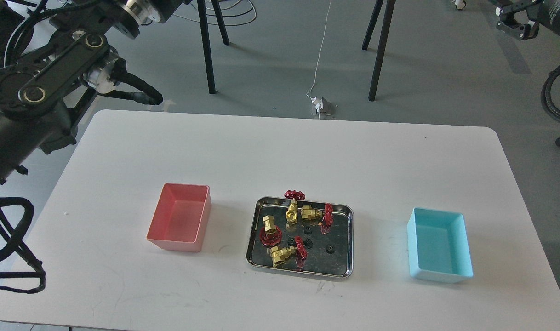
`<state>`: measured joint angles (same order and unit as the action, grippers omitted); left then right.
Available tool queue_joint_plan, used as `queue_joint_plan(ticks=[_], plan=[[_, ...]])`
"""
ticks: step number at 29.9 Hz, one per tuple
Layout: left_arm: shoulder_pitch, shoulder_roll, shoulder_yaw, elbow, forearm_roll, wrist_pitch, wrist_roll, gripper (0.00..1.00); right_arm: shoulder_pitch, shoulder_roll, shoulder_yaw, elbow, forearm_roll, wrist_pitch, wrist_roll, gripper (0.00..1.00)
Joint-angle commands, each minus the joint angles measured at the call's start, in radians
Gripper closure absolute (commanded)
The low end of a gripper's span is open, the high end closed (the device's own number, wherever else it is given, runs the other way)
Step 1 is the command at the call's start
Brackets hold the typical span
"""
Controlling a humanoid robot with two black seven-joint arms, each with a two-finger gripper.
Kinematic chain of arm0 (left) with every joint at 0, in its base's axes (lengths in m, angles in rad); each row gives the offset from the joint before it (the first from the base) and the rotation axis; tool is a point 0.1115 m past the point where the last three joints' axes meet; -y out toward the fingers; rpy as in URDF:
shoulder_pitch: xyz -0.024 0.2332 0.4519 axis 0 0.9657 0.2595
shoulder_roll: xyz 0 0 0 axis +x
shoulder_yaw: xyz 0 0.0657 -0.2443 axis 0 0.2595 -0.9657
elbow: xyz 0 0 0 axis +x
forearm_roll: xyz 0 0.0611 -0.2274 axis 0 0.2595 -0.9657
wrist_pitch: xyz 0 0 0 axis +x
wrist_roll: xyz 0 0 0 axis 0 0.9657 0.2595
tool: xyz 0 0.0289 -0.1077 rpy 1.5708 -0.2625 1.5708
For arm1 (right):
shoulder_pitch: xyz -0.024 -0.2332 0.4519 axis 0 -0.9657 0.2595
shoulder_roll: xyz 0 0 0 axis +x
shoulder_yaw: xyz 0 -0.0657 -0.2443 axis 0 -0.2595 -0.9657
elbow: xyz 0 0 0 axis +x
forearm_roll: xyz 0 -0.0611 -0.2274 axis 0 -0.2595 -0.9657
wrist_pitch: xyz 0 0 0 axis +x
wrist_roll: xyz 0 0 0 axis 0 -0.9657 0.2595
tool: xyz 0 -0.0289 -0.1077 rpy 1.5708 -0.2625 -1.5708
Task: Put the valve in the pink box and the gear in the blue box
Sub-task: 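Move the left gripper forward over the table toward the metal tray, then lower the left gripper onto a brass valve in the tray and grasp it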
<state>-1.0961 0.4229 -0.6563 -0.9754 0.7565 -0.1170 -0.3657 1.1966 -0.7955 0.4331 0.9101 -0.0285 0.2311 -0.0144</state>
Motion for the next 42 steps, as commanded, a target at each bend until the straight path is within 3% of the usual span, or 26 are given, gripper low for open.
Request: queue_joint_plan(ticks=[1, 4, 7, 11, 17, 19, 26, 29, 34, 36, 42], plan=[[0.015, 0.008, -0.039, -0.015, 0.007, 0.005, -0.044, 0.0, 0.0, 0.004, -0.005, 0.004, -0.001, -0.001, -0.001, 0.01], [0.054, 0.01, -0.046, -0.016, 0.014, 0.005, -0.123, 0.0, 0.003, 0.007, -0.005, 0.007, -0.001, -0.003, -0.001, 0.01], [0.056, 0.037, -0.062, -0.016, 0.001, -0.054, -0.123, 0.0, 0.003, 0.005, -0.007, 0.012, -0.001, -0.003, -0.001, 0.01], [0.056, 0.073, -0.091, 0.073, 0.001, -0.287, -0.123, 0.0, 0.003, 0.004, -0.005, 0.012, -0.002, -0.006, -0.001, 0.01], [0.077, 0.079, -0.068, 0.06, 0.044, -0.282, -0.123, 0.0, 0.021, 0.007, -0.001, 0.01, -0.002, -0.006, 0.014, 0.01], [0.096, 0.112, -0.04, 0.008, 0.148, -0.222, -0.123, 0.0, 0.037, 0.007, -0.004, 0.009, -0.014, -0.006, 0.031, 0.01], [0.212, 0.191, 0.053, -0.196, 0.627, 0.078, -0.123, 0.0, 0.051, 0.01, -0.004, 0.009, -0.103, 0.008, 0.024, 0.01], [0.304, 0.201, 0.108, -0.282, 0.858, 0.244, -0.123, 0.0, 0.051, 0.01, -0.007, 0.009, -0.108, 0.008, 0.022, 0.01], [0.407, 0.172, 0.243, -0.278, 1.298, 0.549, -0.123, 0.0, 0.054, 0.007, -0.011, 0.007, -0.129, 0.008, 0.022, 0.01], [0.433, 0.128, 0.288, -0.264, 1.425, 0.606, -0.123, 0.0, 0.054, 0.007, -0.011, 0.006, -0.171, 0.002, 0.024, 0.01], [0.541, 0.034, 0.3, -0.168, 1.425, 0.606, -0.123, 0.0, 0.058, 0.005, -0.011, 0.004, -0.246, -0.003, 0.022, 0.01]])
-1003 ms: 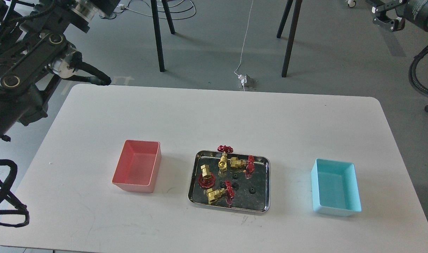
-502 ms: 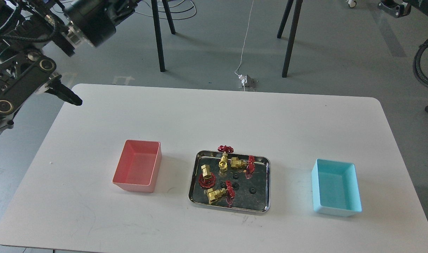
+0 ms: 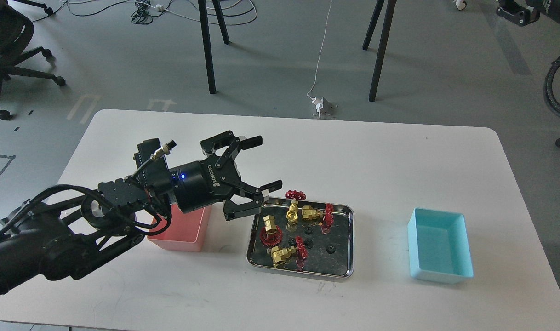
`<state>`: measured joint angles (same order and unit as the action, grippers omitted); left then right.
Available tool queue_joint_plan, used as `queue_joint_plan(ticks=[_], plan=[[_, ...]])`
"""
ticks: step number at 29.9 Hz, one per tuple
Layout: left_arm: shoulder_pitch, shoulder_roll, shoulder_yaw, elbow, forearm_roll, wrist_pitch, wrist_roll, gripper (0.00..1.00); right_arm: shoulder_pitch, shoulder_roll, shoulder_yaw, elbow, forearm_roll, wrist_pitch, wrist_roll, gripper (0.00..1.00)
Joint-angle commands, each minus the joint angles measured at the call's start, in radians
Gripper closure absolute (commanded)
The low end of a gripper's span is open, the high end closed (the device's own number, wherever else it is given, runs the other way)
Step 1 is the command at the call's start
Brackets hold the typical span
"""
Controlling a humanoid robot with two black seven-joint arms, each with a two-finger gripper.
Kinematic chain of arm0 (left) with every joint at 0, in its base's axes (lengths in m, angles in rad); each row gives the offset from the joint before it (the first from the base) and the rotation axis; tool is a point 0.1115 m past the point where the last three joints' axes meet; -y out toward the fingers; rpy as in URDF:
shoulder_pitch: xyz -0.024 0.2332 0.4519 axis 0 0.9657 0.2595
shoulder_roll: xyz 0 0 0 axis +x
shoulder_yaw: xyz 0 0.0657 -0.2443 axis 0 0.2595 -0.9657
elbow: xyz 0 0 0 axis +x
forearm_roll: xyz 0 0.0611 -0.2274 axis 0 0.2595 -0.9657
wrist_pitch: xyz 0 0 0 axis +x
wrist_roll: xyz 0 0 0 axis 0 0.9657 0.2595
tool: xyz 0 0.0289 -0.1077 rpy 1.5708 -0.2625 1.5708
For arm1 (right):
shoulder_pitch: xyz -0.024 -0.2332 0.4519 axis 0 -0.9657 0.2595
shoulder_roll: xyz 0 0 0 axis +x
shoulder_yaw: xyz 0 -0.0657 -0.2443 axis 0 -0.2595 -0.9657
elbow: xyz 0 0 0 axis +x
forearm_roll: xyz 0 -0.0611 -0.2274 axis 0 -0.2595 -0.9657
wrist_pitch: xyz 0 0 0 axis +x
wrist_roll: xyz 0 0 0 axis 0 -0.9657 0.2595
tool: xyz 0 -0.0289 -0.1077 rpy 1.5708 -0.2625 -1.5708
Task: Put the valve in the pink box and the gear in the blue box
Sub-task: 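Lower the left gripper onto a brass valve in the tray and grasp it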
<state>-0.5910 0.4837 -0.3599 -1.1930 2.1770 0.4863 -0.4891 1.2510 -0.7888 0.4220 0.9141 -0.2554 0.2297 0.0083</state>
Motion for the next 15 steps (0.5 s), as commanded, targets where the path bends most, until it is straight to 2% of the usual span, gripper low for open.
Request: queue_joint_plan(ticks=[1, 7, 11, 15], plan=[[0.037, -0.042, 0.006, 0.065, 0.005, 0.002, 0.0, 0.0, 0.007, -0.001, 0.001, 0.0, -0.019, -0.001, -0.001, 0.01], [0.04, -0.128, 0.012, 0.165, 0.005, 0.002, 0.0, 0.0, 0.033, -0.004, 0.0, -0.001, -0.019, -0.001, -0.002, 0.01], [0.039, -0.198, 0.082, 0.265, 0.005, 0.002, 0.0, 0.0, 0.051, -0.003, 0.0, -0.001, -0.019, -0.003, -0.004, 0.01], [0.042, -0.25, 0.098, 0.343, 0.005, 0.002, 0.0, 0.0, 0.057, -0.001, 0.0, -0.003, -0.019, -0.004, -0.005, 0.01]])
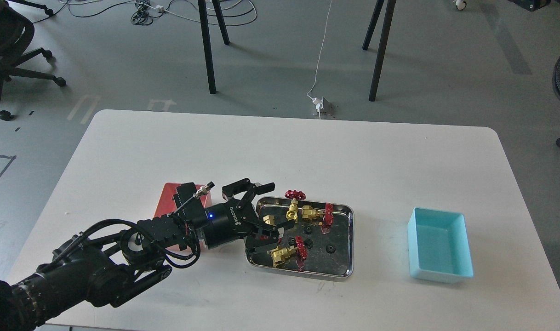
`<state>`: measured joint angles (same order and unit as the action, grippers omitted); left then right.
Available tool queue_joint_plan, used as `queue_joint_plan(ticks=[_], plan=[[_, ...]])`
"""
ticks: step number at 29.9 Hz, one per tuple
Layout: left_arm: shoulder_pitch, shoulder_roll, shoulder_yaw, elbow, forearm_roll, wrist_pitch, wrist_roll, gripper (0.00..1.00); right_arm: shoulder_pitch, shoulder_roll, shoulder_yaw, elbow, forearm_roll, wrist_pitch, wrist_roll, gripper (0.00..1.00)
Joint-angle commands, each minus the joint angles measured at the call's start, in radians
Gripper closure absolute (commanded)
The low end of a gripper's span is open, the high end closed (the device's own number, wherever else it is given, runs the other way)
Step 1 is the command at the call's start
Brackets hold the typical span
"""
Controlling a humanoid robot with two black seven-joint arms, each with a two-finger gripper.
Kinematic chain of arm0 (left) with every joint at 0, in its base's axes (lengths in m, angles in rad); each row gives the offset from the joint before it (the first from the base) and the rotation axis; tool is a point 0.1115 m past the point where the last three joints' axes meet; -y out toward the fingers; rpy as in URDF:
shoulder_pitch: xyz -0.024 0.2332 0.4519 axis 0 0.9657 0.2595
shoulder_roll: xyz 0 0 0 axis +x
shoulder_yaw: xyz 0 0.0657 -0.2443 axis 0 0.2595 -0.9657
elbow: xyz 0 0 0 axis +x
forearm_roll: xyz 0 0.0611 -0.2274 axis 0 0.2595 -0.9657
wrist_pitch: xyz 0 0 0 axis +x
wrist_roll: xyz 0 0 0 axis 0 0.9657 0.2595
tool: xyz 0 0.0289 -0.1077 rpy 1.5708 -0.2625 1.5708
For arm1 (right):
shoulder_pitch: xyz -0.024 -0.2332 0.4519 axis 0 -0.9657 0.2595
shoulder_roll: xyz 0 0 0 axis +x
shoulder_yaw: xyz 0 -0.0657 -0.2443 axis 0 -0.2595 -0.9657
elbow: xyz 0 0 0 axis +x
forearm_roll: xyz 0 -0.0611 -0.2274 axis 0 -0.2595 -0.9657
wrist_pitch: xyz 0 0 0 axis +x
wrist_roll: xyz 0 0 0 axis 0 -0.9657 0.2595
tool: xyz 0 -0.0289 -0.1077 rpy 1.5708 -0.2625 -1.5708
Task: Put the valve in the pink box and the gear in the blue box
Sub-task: 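Lower the left gripper onto a brass valve in the tray and grasp it, then carry the valve with the left gripper over the pink box and release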
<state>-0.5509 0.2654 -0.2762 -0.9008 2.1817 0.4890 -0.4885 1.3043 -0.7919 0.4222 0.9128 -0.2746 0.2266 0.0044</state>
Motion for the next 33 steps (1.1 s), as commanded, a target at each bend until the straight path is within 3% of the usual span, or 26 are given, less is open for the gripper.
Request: queue_joint_plan(ticks=[1, 18, 24, 27, 31, 33], plan=[[0.003, -0.043, 0.021, 0.066, 0.0, 0.0, 0.0, 0.0, 0.004, 0.002, 0.0, -0.002, 0.0, -0.001, 0.0, 0.01], [0.0, -0.143, 0.038, 0.27, 0.0, 0.0, 0.0, 0.02, 0.05, 0.003, -0.006, -0.008, -0.001, -0.018, -0.001, 0.01], [-0.006, -0.137, 0.055, 0.28, 0.0, 0.0, 0.0, 0.28, 0.049, 0.002, -0.006, -0.008, -0.002, -0.018, -0.001, 0.01], [-0.004, -0.127, 0.055, 0.283, 0.0, 0.0, 0.0, 0.36, 0.047, 0.002, -0.008, -0.009, -0.002, -0.018, -0.001, 0.01], [-0.004, -0.12, 0.055, 0.284, 0.0, 0.0, 0.0, 0.4, 0.046, 0.003, -0.01, -0.011, -0.003, -0.018, -0.001, 0.01], [-0.001, -0.121, 0.055, 0.284, 0.0, 0.0, 0.0, 0.48, 0.044, 0.003, -0.01, -0.011, -0.005, -0.021, 0.0, 0.01]])
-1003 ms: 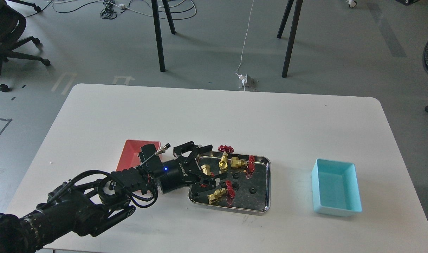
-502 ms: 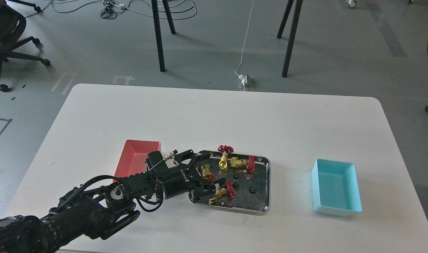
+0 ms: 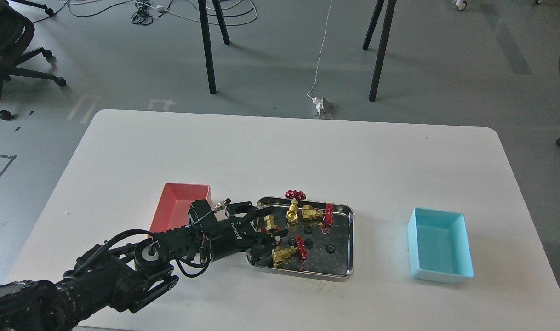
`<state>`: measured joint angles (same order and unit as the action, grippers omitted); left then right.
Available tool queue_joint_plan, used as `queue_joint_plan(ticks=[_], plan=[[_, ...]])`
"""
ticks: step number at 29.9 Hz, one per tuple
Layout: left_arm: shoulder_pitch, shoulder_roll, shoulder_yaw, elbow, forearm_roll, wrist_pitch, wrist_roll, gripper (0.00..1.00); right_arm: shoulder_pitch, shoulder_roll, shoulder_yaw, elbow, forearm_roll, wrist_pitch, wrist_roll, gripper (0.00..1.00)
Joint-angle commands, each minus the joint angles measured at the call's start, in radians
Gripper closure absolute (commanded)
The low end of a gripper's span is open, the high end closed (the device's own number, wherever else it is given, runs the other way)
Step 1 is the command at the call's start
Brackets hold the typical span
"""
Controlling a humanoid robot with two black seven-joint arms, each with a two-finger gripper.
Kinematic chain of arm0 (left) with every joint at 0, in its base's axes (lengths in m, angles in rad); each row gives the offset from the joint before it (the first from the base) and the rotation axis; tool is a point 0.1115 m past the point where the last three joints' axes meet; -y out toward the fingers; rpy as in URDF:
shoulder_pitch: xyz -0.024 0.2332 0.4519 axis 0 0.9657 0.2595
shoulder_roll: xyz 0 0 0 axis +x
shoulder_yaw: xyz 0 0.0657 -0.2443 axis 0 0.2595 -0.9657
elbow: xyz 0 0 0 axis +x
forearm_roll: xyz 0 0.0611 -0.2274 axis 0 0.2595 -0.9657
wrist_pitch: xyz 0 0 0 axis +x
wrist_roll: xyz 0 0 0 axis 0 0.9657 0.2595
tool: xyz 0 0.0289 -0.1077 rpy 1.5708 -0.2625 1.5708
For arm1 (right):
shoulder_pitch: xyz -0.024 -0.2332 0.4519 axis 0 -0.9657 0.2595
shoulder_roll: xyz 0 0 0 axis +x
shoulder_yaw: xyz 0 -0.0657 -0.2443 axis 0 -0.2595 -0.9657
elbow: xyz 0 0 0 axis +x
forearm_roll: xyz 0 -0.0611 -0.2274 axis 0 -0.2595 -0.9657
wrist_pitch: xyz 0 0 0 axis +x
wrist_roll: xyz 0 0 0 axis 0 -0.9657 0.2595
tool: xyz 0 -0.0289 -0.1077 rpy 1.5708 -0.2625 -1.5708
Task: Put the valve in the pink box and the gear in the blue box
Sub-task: 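Carry the valve with the left gripper over the pink box and release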
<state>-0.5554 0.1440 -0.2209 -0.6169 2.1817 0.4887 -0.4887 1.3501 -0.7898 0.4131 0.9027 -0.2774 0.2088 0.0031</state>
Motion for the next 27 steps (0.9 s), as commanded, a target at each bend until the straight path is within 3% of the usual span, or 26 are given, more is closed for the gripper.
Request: queue_joint_plan(ticks=[1, 6, 9, 15, 21, 27], plan=[[0.005, 0.002, 0.0, 0.0, 0.0, 0.0, 0.0, 0.51, -0.003, 0.003, 0.0, -0.001, -0.006, -0.006, 0.0, 0.01], [0.005, 0.008, -0.002, -0.01, 0.0, 0.0, 0.0, 0.75, -0.003, 0.017, 0.0, -0.028, -0.022, -0.009, 0.002, 0.01], [0.0, 0.048, -0.011, -0.021, 0.0, 0.0, 0.0, 0.84, -0.005, 0.018, 0.0, -0.03, -0.022, -0.009, 0.002, 0.01], [-0.043, 0.147, -0.015, -0.133, -0.215, 0.0, 0.0, 0.84, -0.005, 0.026, 0.0, -0.044, -0.022, -0.011, 0.0, 0.01], [-0.049, 0.331, -0.018, -0.323, -0.414, 0.0, 0.0, 0.83, 0.001, 0.03, 0.0, -0.045, -0.022, -0.014, -0.002, 0.01], [-0.018, 0.48, -0.017, -0.394, -0.462, 0.0, 0.0, 0.83, 0.003, 0.058, 0.0, -0.045, -0.022, -0.063, 0.0, 0.01]])
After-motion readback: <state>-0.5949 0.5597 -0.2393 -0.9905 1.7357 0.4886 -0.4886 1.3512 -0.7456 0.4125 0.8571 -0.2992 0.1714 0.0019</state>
